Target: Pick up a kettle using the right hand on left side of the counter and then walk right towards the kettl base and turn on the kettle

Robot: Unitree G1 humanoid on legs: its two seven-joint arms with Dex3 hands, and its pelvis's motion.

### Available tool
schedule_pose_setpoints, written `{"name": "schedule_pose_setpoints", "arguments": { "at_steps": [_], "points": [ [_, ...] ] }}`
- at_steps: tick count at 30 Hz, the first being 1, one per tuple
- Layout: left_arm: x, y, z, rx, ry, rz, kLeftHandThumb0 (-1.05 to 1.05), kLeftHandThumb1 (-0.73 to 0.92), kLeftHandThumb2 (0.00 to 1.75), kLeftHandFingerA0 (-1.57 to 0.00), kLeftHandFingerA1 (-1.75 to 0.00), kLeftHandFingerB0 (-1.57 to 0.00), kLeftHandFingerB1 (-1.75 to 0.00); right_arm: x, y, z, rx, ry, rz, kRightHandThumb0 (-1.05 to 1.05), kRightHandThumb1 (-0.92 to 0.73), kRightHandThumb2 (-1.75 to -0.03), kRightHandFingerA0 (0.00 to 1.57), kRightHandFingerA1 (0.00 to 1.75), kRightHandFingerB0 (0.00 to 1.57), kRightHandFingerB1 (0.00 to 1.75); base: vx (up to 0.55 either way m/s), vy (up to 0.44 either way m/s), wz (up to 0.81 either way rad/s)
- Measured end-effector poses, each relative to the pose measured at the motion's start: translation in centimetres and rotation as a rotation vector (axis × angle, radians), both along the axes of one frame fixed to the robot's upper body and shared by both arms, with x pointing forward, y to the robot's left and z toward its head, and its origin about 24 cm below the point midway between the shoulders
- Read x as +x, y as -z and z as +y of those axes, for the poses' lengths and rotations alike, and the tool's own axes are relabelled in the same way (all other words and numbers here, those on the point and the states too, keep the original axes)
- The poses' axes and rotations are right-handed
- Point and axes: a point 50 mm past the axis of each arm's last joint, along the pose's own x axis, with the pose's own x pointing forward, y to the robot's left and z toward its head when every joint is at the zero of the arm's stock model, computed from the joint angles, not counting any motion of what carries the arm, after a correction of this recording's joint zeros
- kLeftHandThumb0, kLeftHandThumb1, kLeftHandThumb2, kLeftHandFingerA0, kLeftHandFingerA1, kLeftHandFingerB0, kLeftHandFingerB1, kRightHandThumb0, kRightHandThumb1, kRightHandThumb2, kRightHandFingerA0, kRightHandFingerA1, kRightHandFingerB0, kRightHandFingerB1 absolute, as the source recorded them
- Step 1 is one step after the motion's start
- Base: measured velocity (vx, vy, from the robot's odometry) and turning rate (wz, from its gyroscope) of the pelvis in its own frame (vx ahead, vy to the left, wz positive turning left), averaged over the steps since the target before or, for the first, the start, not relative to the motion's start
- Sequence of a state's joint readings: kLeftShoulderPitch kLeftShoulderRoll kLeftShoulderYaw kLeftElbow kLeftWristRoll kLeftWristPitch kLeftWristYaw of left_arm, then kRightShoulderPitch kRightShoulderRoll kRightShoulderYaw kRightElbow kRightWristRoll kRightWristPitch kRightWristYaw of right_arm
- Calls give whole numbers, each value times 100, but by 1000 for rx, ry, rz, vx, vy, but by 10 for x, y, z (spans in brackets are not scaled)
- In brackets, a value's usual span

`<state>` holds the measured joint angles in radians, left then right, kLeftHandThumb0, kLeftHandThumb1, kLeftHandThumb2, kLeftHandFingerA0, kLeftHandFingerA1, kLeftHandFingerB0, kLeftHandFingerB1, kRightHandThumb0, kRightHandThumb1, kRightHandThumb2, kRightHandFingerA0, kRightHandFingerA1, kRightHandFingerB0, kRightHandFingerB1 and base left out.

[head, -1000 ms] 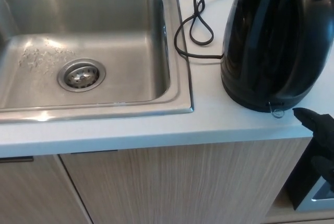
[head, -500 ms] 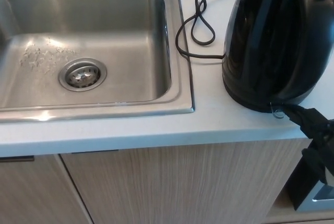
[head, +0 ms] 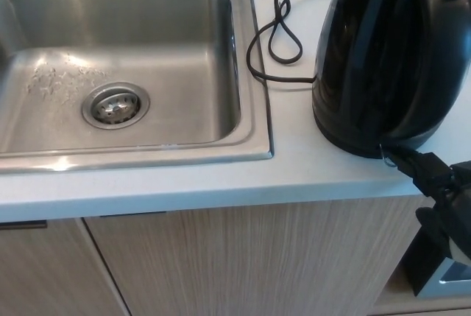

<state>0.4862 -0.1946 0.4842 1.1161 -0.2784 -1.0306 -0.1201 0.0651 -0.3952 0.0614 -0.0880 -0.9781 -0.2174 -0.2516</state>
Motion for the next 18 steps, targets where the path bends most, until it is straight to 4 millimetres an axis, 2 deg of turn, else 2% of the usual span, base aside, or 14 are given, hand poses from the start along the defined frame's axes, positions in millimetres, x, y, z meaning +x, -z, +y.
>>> {"name": "schedule_pose_setpoints", "arguments": {
  "at_steps": [10,11,12,13,14,15,18],
  "points": [
    [1,-1,0,7,7,-9,-7,49,111,-111,-104,-100,-97,0,7,-4,-6,21,11,-16,-67,-63,79,175,30,30,0,0,0],
    [1,-2,0,7,8,-8,-9,48,112,-111,-104,-100,-96,0,8,-5,-8,23,12,-25,-59,-75,108,157,29,41,0,0,0],
    [1,-2,0,7,8,-8,-10,48,112,-113,-103,-101,-95,0,8,-5,-11,26,14,-18,-65,-64,81,175,33,32,0,0,0],
    [0,-2,0,6,9,-8,-10,48,112,-113,-103,-101,-95,0,9,-6,-15,30,15,-18,-65,-64,81,175,33,32,0,0,0],
    [0,-2,0,6,10,-8,-8,47,112,-114,-104,-102,-96,0,9,-7,-16,32,15,-25,-58,-77,110,155,29,42,0,0,0],
    [0,-1,0,5,9,-8,-9,47,110,-114,-104,-101,-95,1,10,-7,-17,34,17,-18,-64,-67,82,175,33,32,0,0,0],
    [0,-1,0,0,9,-4,-10,47,111,-115,-103,-102,-96,1,13,-8,-24,37,24,-17,-65,-67,81,175,33,32,0,0,0]
  ]
}}
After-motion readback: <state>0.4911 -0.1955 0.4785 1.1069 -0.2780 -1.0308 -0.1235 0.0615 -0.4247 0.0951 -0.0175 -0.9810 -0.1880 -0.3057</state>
